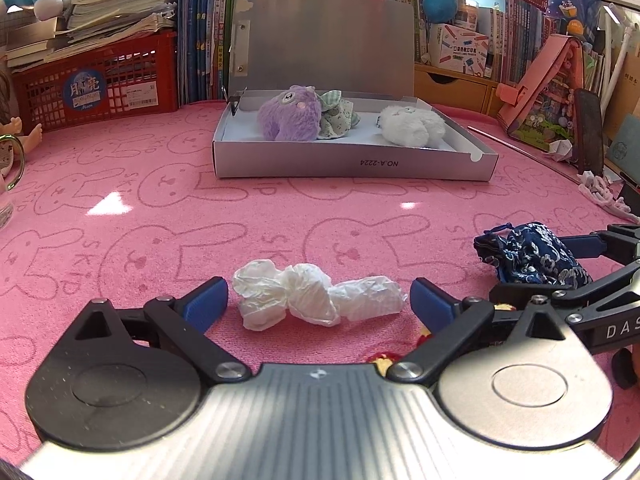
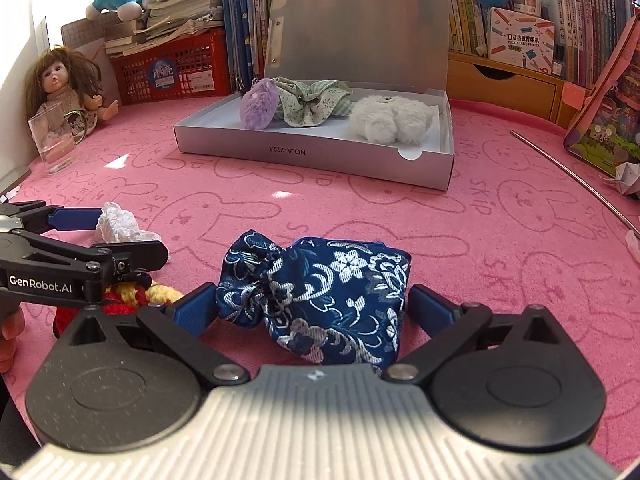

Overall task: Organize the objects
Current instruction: 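Grasp the blue floral pouch with the right tool while the left tool grasps the white plastic bag, then carry the pouch and bag into the white box and open both tools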

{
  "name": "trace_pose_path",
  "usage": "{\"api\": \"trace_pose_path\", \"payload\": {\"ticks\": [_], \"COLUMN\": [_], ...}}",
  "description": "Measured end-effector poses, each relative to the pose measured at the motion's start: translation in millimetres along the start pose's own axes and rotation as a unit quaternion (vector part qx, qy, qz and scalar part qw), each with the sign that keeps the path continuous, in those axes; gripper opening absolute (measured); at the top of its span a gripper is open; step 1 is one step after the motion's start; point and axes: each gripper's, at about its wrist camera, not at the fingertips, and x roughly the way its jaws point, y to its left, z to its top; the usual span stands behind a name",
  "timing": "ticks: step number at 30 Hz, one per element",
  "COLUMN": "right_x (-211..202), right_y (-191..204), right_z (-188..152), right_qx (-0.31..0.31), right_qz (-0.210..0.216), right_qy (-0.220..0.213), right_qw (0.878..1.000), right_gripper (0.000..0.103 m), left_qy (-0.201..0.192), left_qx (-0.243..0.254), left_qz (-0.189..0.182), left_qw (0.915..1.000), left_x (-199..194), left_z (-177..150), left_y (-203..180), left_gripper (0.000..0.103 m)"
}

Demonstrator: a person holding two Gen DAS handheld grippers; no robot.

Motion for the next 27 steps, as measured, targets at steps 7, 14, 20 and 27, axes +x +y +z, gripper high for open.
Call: {"api": "trace_pose_path", "payload": {"ticks": [7, 14, 20, 27], "right_x": [0.0, -0.4, -4.9, -10.8], "right_y": [-2.1, -1.7, -2.8, -5.3], "right_z": [0.2, -0.4, 2.5, 6.9], "right_qx": [0.000, 0.003, 0.014, 0.031], "right_qz": [0.001, -0.004, 0.001, -0.001], "right_qy": [0.003, 0.002, 0.002, -0.009], "right_qw": [1.000, 1.000, 1.000, 0.999], "right_gripper": [0.102, 0.101, 0.090, 0.077], "left_qy": [-0.020, 0.003, -0.005, -0.015], "left_qx": [0.008, 0.001, 0.008, 0.003], "left_qz": [-0.004, -0.008, -0.027, -0.030], "left_qw": [0.9998, 1.0000, 0.9996, 0.9994], "left_x": [-16.3, -8.3, -10.3, -18.0], "left_z": [-1.1, -3.4, -0.4, 3.8], "left_y": [6.1, 9.8, 1.2, -0.7], "left_gripper": [0.098, 0.098, 0.065, 0.061]}}
